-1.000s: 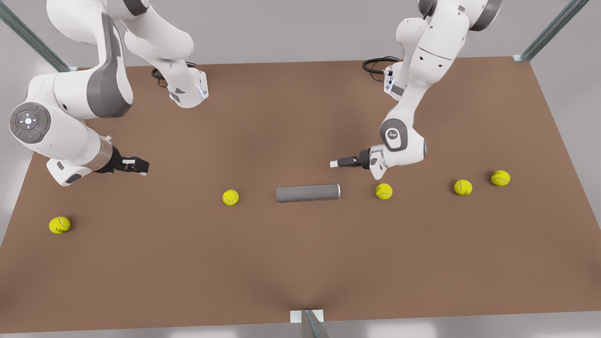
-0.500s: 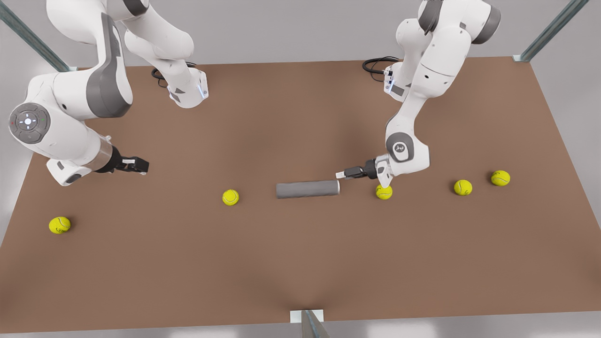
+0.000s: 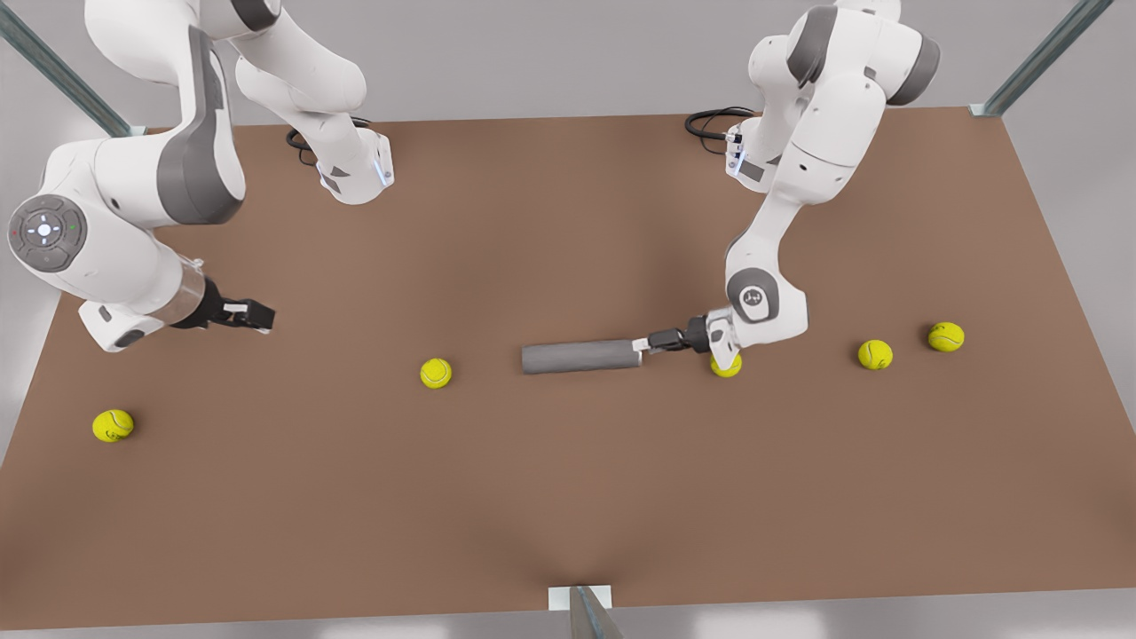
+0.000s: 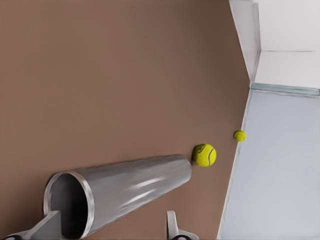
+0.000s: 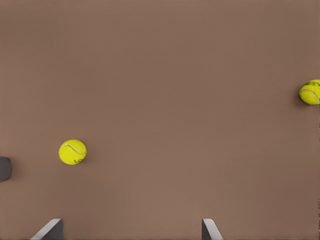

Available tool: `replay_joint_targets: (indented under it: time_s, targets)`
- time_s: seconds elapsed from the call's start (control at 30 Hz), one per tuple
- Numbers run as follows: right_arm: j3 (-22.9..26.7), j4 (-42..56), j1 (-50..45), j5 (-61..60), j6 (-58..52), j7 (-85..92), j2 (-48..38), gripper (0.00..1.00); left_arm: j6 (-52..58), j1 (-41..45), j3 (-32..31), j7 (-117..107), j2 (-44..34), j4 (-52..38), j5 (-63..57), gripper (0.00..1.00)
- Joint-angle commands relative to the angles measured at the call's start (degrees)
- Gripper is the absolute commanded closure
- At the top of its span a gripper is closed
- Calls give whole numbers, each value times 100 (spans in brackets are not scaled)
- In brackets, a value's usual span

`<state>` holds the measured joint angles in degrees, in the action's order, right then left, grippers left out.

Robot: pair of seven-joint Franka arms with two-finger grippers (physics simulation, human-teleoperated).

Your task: Put the tennis tube upright

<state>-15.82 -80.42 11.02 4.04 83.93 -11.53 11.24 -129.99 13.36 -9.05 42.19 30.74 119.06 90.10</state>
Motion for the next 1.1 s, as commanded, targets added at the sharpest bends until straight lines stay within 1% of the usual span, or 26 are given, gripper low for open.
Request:
replay_joint_targets:
  time_s: [0.0, 0.2, 0.4, 0.5, 0.87, 0.9, 0.93, 0.97, 1.07]
  targets:
    - [0, 0, 110, -17, 1, 11, 1, 0, 0, 0, 0, 0, 28, -23, -1, 0]
    - [0, 0, 225, -88, 1, 11, 1, 0, 0, 53, -62, 0, 248, -243, -1, 0]
    - [-17, 0, 137, -52, 1, -42, 1, 0, 0, 79, -202, -9, 459, -515, -1, 0]
    - [-35, 149, 128, -70, 1, -51, 1, 0, 9, 79, -220, 44, 547, -612, -18, 0]
    - [-35, 264, 128, -52, 1, -42, 19, 0, 123, 167, -272, 431, 678, -638, -27, 1]
    - [-35, 272, 128, -52, 1, -42, 19, 0, 123, 167, -264, 431, 687, -638, -27, 13]
    - [-35, 272, 128, -52, 1, -42, 27, 0, 123, 167, -264, 431, 687, -638, -27, 32]
    - [-35, 264, 128, -52, 1, -42, 27, 0, 123, 167, -264, 422, 687, -638, -27, 40]
    - [-35, 264, 128, -52, 1, -42, 19, 0, 176, 167, -264, 422, 687, -638, -36, 41]
